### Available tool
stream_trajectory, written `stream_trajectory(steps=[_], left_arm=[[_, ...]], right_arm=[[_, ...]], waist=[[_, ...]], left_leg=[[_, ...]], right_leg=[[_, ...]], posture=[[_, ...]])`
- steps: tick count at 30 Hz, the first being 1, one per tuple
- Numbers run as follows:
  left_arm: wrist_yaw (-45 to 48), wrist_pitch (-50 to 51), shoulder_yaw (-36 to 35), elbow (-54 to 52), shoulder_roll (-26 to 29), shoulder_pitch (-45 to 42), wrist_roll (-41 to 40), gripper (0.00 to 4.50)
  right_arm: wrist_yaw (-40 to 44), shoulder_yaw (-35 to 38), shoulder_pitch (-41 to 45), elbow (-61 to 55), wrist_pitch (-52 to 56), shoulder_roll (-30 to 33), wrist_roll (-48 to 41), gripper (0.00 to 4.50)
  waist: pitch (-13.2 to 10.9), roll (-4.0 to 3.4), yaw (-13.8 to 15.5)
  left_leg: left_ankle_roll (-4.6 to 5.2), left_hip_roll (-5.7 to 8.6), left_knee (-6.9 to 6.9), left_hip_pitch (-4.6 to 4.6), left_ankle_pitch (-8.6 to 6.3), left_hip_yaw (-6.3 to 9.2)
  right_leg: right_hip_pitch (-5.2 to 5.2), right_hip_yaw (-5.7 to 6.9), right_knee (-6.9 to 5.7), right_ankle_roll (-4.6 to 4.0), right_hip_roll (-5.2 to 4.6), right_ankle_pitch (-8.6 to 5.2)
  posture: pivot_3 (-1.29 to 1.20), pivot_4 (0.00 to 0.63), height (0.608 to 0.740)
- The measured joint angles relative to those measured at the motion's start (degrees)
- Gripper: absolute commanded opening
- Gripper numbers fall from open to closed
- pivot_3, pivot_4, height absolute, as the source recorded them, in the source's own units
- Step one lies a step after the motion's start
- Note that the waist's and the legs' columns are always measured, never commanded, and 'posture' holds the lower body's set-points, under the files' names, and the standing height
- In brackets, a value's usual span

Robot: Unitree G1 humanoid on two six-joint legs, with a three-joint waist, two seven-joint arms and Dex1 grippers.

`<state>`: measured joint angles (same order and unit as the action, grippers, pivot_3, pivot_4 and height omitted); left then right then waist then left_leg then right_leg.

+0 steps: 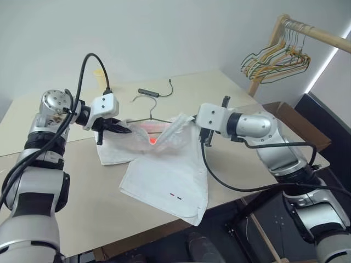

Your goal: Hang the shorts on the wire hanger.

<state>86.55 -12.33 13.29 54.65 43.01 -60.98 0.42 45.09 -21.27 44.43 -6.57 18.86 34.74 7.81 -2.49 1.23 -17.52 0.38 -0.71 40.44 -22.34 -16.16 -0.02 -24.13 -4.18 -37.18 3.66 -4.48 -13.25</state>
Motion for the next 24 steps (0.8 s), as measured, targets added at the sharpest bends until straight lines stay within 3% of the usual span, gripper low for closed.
stream_trajectory(steps=[7, 14, 24], left_arm=[[-0.6, 2.1, -2.2, -2.1, -1.2, 0.8, -0.8, 0.00], [1.9, 3.3, -3.4, -4.2, -1.3, 1.1, -2.1, 0.00], [4.6, 4.3, -3.4, -6.9, -0.8, 2.9, -2.8, 0.00]], right_arm=[[1.5, -0.1, -0.2, -0.3, -1.8, -0.4, 0.6, 0.04], [3.6, 0.3, -1.6, 0.9, -0.7, -0.9, -0.3, 2.43], [8.8, 6.8, -2.5, 4.9, 4.4, -1.9, -10.2, 2.43]], waist=[[0.0, 0.00, -0.3], [0.0, 0.00, -0.8], [0.0, 0.00, -0.9]], left_leg=[[0.00, 0.01, 0.00, -0.03, 0.00, 0.02], [0.00, 0.00, 0.00, 0.04, 0.00, 0.02], [0.00, 0.00, 0.00, 0.04, 0.00, 0.03]], right_leg=[[0.01, 0.03, -0.01, 0.01, -0.02, 0.00], [0.04, 0.02, 0.00, 0.00, -0.01, 0.00], [0.07, 0.02, -0.01, 0.00, -0.03, 0.01]], posture=[[-0.26, 0.000, 0.740], [-0.26, 0.000, 0.740], [-0.27, 0.000, 0.740]])
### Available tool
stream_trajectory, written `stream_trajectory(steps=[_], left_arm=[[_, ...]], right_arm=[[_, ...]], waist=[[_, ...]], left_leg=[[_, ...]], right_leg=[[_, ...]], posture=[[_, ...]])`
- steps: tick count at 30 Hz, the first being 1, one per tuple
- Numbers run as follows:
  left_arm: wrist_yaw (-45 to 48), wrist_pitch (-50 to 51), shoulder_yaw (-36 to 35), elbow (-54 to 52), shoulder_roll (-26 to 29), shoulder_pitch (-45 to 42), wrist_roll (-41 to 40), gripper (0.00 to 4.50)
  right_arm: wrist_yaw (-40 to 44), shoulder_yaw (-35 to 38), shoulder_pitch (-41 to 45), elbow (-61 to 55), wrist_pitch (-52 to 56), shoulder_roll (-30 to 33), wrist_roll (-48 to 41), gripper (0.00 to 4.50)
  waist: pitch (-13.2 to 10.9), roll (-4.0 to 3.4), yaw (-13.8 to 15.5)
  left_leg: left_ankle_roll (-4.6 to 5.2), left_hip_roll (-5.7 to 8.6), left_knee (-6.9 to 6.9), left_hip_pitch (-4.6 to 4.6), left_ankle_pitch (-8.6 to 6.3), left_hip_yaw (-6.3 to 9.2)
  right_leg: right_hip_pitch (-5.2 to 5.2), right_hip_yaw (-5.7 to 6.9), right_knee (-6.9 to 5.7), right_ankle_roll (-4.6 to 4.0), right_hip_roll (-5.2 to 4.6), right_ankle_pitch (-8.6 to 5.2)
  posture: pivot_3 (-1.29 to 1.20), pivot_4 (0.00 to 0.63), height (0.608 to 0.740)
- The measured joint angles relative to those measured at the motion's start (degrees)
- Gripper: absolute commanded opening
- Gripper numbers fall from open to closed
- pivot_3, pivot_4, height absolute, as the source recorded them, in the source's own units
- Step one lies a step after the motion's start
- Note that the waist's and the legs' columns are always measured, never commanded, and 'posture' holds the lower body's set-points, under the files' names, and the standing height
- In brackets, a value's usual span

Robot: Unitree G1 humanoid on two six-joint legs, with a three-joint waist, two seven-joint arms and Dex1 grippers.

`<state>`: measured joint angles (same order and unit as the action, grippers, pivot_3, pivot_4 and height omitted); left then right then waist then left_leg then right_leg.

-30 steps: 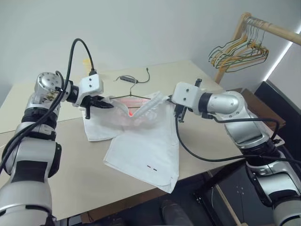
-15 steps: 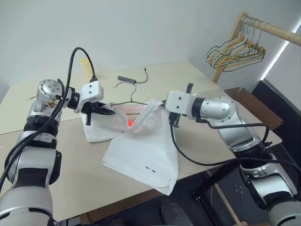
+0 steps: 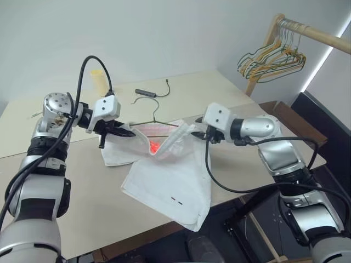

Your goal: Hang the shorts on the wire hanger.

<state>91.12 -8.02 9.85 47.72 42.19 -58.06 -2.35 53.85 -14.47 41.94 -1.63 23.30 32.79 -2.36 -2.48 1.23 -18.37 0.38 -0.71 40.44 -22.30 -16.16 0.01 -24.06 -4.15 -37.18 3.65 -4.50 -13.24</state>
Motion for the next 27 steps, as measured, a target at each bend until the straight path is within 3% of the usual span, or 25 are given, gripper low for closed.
stream_trajectory(steps=[10, 23, 27], left_arm=[[1.1, 0.1, 0.0, -0.7, -1.2, -0.2, -0.1, 0.00], [1.2, 1.9, 2.2, -5.4, -0.3, -0.2, -5.3, 0.00], [1.2, 1.5, 2.4, -5.0, -0.3, -0.2, -5.4, 0.00]], right_arm=[[9.1, 0.3, 1.3, 1.4, 3.9, 1.5, -6.4, 2.43], [9.3, -0.9, 2.9, 3.2, 7.3, 0.4, -5.8, 2.43], [9.1, -0.8, 3.4, 3.3, 8.5, 0.2, -5.8, 1.56]], waist=[[0.0, 0.00, 0.0], [0.0, 0.00, 0.0], [0.0, 0.00, 0.0]], left_leg=[[0.00, 0.00, 0.00, 0.00, 0.00, -0.01], [0.00, 0.00, 0.00, 0.00, 0.00, 0.01], [0.00, 0.00, 0.00, 0.00, 0.00, 0.01]], right_leg=[[-0.01, 0.00, 0.02, 0.00, 0.00, 0.00], [-0.02, -0.01, -0.01, 0.00, -0.03, 0.00], [-0.03, -0.01, -0.01, 0.00, -0.03, 0.00]], posture=[[-0.27, 0.000, 0.740], [-0.26, 0.000, 0.740], [-0.27, 0.000, 0.740]])
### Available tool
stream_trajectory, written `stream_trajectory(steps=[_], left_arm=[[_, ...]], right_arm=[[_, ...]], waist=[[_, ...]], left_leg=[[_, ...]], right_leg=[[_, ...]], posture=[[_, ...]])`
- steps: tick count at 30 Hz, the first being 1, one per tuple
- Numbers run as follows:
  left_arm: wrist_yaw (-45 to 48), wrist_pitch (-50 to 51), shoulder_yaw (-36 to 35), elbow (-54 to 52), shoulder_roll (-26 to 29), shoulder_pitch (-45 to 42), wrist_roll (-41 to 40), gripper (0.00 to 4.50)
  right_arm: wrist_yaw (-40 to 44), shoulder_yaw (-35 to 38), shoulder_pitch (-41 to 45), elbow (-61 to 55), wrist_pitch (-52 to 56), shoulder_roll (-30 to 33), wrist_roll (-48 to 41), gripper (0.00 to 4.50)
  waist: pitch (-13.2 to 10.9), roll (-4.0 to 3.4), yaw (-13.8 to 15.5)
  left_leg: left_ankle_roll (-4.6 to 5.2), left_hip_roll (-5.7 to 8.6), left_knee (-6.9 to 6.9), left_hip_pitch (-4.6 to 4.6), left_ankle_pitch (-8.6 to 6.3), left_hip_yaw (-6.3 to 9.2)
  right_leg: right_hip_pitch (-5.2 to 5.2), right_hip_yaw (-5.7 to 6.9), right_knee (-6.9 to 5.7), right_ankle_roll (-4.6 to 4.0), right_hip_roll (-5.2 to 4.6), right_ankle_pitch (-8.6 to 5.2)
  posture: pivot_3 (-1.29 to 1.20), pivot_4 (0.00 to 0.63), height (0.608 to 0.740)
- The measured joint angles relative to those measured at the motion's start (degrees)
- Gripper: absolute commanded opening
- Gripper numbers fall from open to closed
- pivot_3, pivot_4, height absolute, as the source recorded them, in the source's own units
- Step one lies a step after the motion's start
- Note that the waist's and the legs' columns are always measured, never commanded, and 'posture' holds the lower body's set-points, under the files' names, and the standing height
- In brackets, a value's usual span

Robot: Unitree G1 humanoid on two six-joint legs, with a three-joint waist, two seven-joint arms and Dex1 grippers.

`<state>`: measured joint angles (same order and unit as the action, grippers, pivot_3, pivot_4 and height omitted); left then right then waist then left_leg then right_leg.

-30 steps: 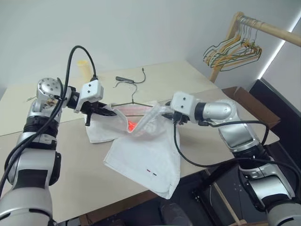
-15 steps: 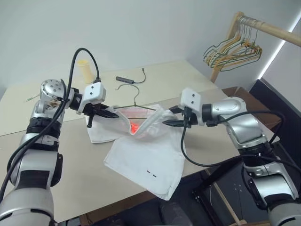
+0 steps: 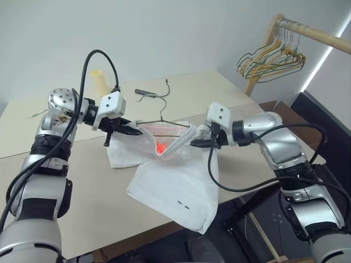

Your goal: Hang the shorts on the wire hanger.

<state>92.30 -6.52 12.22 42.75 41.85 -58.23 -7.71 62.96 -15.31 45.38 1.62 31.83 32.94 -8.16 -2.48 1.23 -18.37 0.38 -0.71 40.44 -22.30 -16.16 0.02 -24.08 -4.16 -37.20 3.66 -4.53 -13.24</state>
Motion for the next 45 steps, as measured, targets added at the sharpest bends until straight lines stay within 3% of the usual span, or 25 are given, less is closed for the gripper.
stream_trajectory(steps=[4, 11, 18, 25, 30, 34, 39, 45], left_arm=[[0.0, -1.0, 0.0, 1.2, -0.3, 0.0, 0.7, 0.00], [-0.7, -2.5, -0.2, 3.3, -1.0, -0.1, 1.5, 0.00], [-1.1, -3.3, -0.5, 5.9, -1.4, -0.5, 1.9, 2.06], [-2.2, -6.3, -4.9, 12.3, 0.8, -3.3, 1.8, 4.47], [-9.4, -7.1, -8.9, 16.6, 0.9, -6.4, 1.7, 4.49], [-12.1, -3.3, -15.0, 14.1, -1.5, -5.8, -3.4, 4.49], [-9.4, 11.8, -22.1, -4.5, -5.7, 5.5, -17.5, 4.49], [-18.5, 25.6, -25.3, -26.6, -10.9, 17.2, -28.5, 4.49]], right_arm=[[-1.1, 0.1, 0.2, 0.0, 0.8, -0.1, 0.0, 0.14], [-1.9, 0.1, -0.5, -1.1, 1.2, -0.2, 0.1, 0.04], [-4.0, 0.6, -2.0, -3.1, 3.8, -0.3, -1.1, 0.00], [-7.6, 4.8, -5.6, -6.0, 7.7, 0.5, -3.1, 0.00], [-10.8, 7.7, -8.7, -9.2, 10.9, 2.5, -4.4, 0.00], [-16.7, 12.2, -10.7, -12.6, 18.5, 2.4, -5.1, 0.00], [-27.4, 20.9, -11.2, -19.0, 34.1, 0.9, -5.7, 0.00], [-38.7, 28.5, -12.0, -25.0, 53.5, -1.1, -3.5, 0.00]], waist=[[0.0, 0.00, 0.0], [0.0, 0.00, 0.0], [0.0, 0.00, -0.2], [0.0, 0.00, -1.0], [0.0, 0.01, -1.5], [0.0, 0.01, -1.8], [0.0, -0.04, -3.2], [0.0, -0.03, -4.2]], left_leg=[[0.00, 0.00, 0.00, -0.01, 0.00, 0.00], [0.00, 0.00, 0.00, -0.01, 0.00, 0.00], [0.00, -0.01, 0.00, -0.01, 0.00, 0.00], [0.00, 0.01, 0.00, -0.03, 0.00, 0.01], [0.00, 0.00, 0.00, -0.03, 0.00, 0.01], [0.00, -0.02, 0.00, -0.04, 0.00, 0.04], [0.00, 0.00, -0.01, -0.01, 0.00, 0.06], [0.06, 0.05, 0.15, 0.04, 0.04, 0.09]], right_leg=[[0.00, 0.01, 0.00, 0.00, 0.00, 0.00], [-0.01, 0.01, 0.01, 0.00, 0.00, 0.00], [0.00, 0.01, 0.02, 0.00, 0.00, 0.00], [0.00, 0.03, 0.02, 0.00, -0.03, 0.00], [0.00, 0.04, 0.03, 0.01, -0.11, 0.00], [-0.01, 0.05, 0.02, 0.02, -0.18, 0.00], [-0.03, 0.01, -0.37, 0.06, -0.33, 0.00], [0.08, -0.01, -0.46, 0.06, -0.40, 0.00]], posture=[[-0.27, 0.000, 0.740], [-0.28, 0.000, 0.740], [-0.29, 0.000, 0.740], [-0.33, 0.000, 0.740], [-0.35, 0.000, 0.740], [-0.37, 0.000, 0.740], [-0.39, 0.000, 0.740], [-0.39, 0.000, 0.740]])
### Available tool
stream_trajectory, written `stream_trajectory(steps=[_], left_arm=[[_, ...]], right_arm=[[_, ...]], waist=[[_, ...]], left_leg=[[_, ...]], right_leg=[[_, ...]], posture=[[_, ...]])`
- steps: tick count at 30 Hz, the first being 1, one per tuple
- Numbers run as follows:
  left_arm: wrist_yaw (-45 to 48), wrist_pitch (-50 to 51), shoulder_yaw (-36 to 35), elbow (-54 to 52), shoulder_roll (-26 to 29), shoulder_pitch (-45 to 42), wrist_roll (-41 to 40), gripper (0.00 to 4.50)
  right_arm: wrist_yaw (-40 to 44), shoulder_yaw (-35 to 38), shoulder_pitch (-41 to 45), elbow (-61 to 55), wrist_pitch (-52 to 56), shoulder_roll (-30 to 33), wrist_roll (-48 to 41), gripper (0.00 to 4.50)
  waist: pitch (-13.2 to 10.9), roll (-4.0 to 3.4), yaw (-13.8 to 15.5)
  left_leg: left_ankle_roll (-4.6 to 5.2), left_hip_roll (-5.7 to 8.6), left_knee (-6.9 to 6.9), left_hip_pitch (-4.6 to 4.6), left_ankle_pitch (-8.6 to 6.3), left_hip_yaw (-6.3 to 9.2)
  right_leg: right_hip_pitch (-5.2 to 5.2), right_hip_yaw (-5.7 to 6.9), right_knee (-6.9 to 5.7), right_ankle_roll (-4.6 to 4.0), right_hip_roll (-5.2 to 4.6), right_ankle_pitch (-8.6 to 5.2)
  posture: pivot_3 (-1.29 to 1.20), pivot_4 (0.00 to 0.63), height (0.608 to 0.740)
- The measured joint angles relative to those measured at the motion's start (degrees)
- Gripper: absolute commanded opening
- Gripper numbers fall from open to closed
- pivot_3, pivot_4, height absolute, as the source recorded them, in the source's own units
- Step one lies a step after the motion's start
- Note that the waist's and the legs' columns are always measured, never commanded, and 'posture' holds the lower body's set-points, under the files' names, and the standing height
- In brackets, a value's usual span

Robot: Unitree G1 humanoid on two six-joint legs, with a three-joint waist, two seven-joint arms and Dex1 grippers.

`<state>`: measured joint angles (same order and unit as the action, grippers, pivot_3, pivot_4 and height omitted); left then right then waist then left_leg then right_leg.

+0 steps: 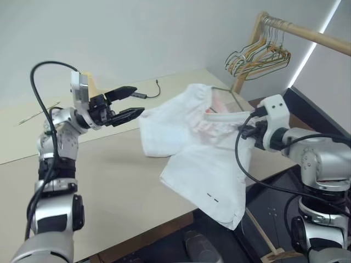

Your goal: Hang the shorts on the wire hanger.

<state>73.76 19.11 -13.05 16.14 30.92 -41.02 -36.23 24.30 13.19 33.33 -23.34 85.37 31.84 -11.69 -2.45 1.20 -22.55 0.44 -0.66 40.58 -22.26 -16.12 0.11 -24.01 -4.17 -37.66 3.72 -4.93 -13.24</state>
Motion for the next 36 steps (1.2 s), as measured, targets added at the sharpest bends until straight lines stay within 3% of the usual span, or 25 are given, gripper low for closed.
stream_trajectory(steps=[5, 11, 16, 24, 36], left_arm=[[-7.4, 3.8, -1.9, -10.1, -2.5, 3.3, -4.6, 4.49], [-14.1, 6.0, -2.7, -16.7, -7.3, 7.1, -9.2, 4.49], [-19.7, 6.1, -2.7, -19.9, -10.5, 7.4, -11.0, 4.49], [-21.8, 6.1, -2.1, -22.6, -10.7, 8.5, -11.2, 4.49], [-19.6, 6.1, -0.8, -25.1, -8.3, 10.6, -11.3, 4.49]], right_arm=[[-8.7, 4.1, 0.1, 0.0, 6.7, -1.2, 4.9, 0.00], [-18.4, 8.6, 4.9, 3.1, 6.7, -3.8, 11.6, 0.00], [-27.0, 8.8, 8.8, 7.8, 4.4, -7.0, 17.5, 0.00], [-36.3, 5.6, 14.5, 19.8, -9.6, -8.7, 22.2, 0.00], [-39.2, 14.2, 26.6, 51.4, -30.7, -1.6, 17.9, 0.00]], waist=[[0.0, -0.04, -0.5], [0.0, -0.05, -2.3], [0.0, -0.06, -3.5], [0.0, -0.05, -4.5], [0.0, -0.05, -5.0]], left_leg=[[0.14, 0.31, 0.17, 0.20, 0.08, -0.05], [0.22, 0.50, 0.09, 1.21, 0.07, -0.01], [0.29, 0.66, 0.10, 1.22, 0.03, -0.01], [0.36, 0.74, 0.09, 1.20, 0.00, -0.03], [0.51, 0.77, -0.61, 1.23, 0.00, -0.12]], right_leg=[[0.21, -0.09, 0.04, 0.16, -0.23, -0.10], [1.58, -0.01, 0.63, 0.56, -0.29, -0.22], [1.75, -0.07, 0.82, 0.64, -0.42, -0.08], [1.76, -0.10, 0.97, 0.71, -0.48, -0.05], [1.89, -0.11, 1.70, 0.78, -0.54, 0.05]], posture=[[-0.40, 0.000, 0.740], [-0.40, 0.000, 0.740], [-0.39, 0.000, 0.740], [-0.38, 0.000, 0.740], [-0.36, 0.000, 0.740]])
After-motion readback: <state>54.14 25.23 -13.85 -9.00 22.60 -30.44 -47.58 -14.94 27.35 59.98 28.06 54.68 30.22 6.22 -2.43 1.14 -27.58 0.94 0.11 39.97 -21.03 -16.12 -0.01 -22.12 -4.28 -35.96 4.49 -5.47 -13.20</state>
